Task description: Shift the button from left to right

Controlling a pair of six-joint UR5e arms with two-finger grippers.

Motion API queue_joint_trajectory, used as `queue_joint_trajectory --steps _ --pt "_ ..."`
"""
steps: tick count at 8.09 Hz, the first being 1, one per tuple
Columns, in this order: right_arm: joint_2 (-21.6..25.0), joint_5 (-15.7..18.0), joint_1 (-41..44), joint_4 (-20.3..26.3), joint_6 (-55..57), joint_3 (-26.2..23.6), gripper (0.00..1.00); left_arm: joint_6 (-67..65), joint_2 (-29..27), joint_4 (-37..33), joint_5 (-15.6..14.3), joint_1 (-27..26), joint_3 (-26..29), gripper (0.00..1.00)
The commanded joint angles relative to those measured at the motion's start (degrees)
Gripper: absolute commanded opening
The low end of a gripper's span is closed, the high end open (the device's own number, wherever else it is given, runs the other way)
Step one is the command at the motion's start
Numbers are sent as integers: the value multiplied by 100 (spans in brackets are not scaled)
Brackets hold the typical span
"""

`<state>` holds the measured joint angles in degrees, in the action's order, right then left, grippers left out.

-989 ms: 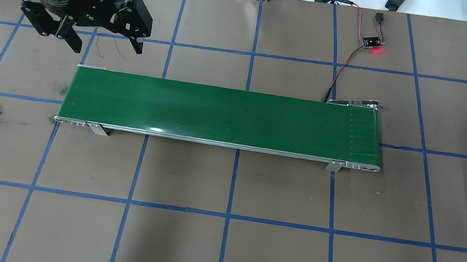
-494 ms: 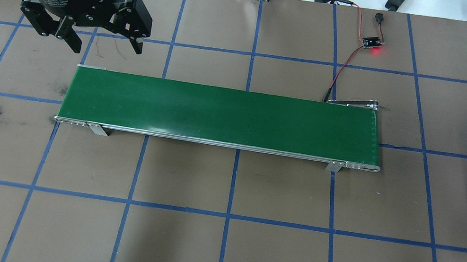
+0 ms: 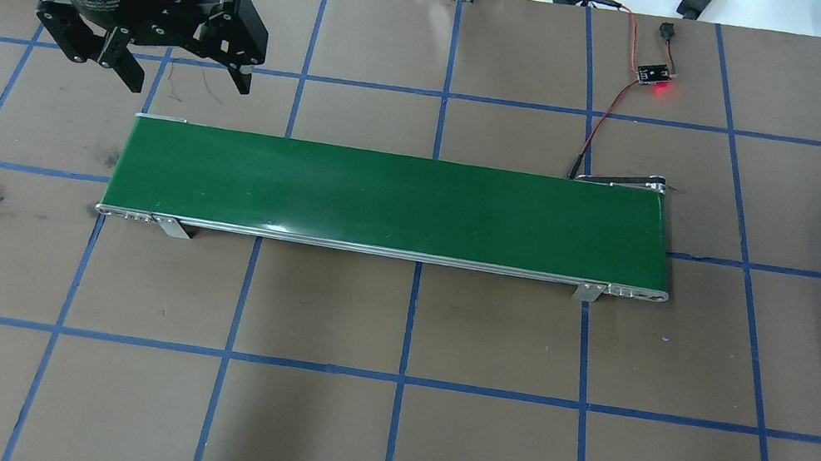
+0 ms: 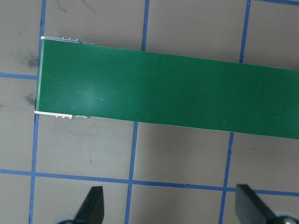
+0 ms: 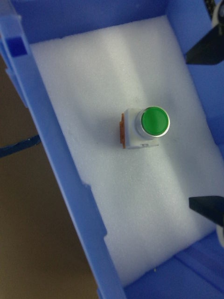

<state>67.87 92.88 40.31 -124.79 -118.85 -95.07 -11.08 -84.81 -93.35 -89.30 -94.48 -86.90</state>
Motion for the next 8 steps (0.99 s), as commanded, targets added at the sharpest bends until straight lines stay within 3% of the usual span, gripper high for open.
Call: queue_joint_trajectory --steps 1,4,6,8 --pt "1171 -24 56 1355 1584 7 100 0 0 1 0 0 -2 100" --pt "1947 -69 730 2307 3819 77 100 0 0 1 0 0 -2 100" --pt "2474 -68 1555 3361 5600 112 100 0 0 1 0 0 -2 100" --pt "2590 -86 2417 3793 7069 313 100 0 0 1 0 0 6 100"
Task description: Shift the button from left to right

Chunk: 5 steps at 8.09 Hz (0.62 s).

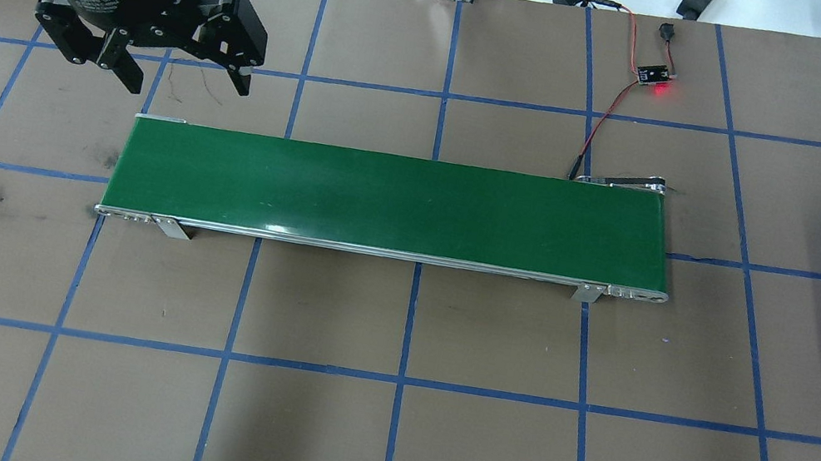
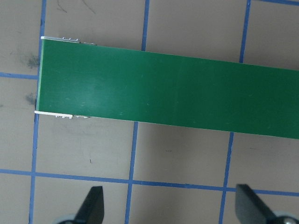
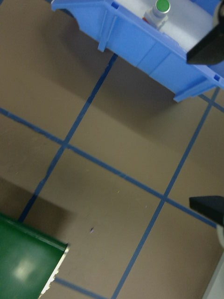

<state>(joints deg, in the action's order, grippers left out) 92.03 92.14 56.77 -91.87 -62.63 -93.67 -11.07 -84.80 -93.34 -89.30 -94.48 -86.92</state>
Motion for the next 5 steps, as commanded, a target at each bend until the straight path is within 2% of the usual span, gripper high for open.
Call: queue_joint_trajectory --steps 1,5 --pt "192 5 1262 669 2291 287 100 0 7 0 0 0 0 100" --pt "131 -56 2995 574 5141 305 100 9 7 0 0 0 8 100"
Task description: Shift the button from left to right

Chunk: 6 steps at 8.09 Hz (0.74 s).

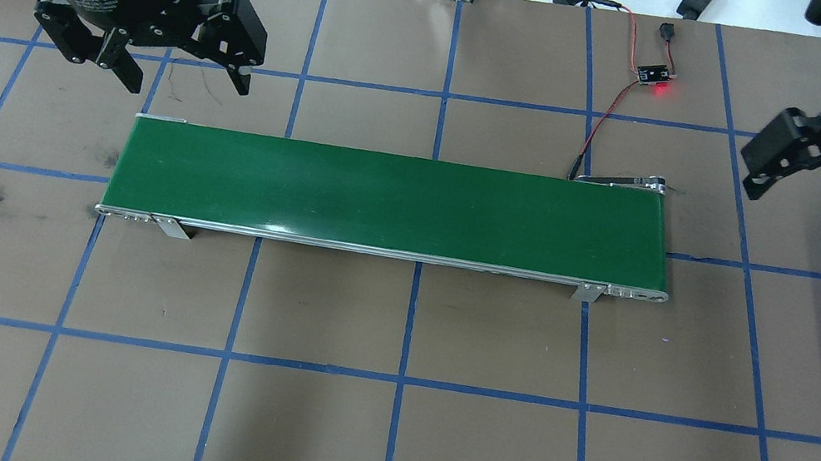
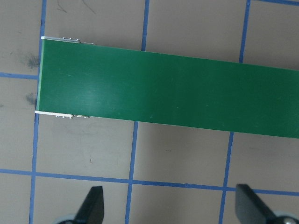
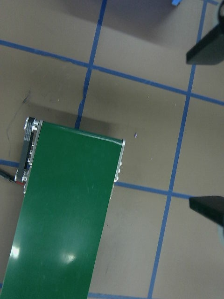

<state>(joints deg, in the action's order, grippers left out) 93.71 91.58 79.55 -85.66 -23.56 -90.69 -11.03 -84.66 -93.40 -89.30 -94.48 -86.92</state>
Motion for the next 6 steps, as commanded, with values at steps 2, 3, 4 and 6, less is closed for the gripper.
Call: queue_joint_trajectory --steps 2,3,4,6 --pt "-125 -9 1184 -284 2229 -2 100 5 2 -3 -9 0 8 100" --pt "-160 -8 1238 -302 2320 -2 100 5 2 -3 -9 0 8 100" --pt "-169 -8 1230 -355 2312 -2 100 5 11 -3 -9 0 8 100" --pt "-169 -8 1230 -364 2312 -10 100 5 11 -3 -9 0 8 100"
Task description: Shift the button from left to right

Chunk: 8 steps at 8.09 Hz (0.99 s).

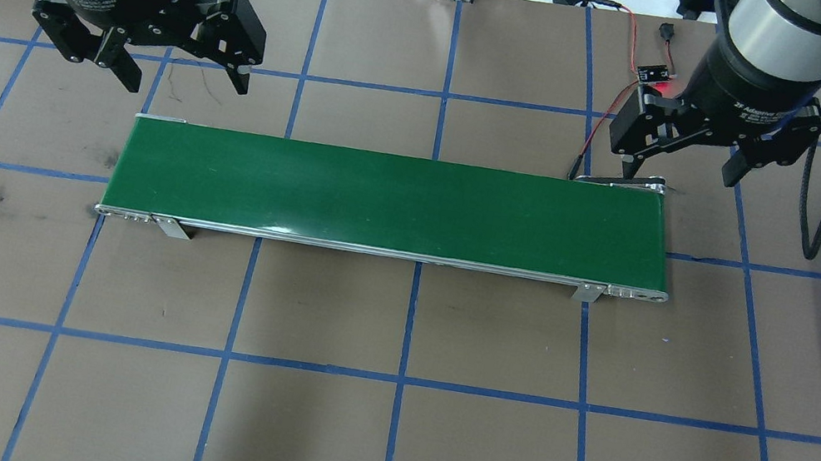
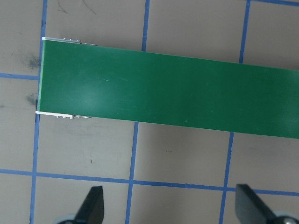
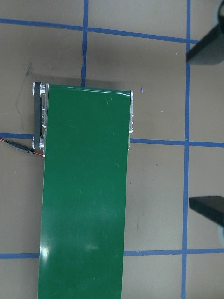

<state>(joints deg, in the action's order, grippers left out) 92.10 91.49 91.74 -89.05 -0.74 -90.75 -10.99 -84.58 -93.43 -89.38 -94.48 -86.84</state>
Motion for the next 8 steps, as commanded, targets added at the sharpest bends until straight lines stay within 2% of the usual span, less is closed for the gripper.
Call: queue_joint_trajectory --steps 1,8 --pt "-8 0 19 -25 31 4 100 9 11 0 0 0 0 100" --pt "-8 97 11 -16 -40 4 100 9 55 9 0 0 -9 100"
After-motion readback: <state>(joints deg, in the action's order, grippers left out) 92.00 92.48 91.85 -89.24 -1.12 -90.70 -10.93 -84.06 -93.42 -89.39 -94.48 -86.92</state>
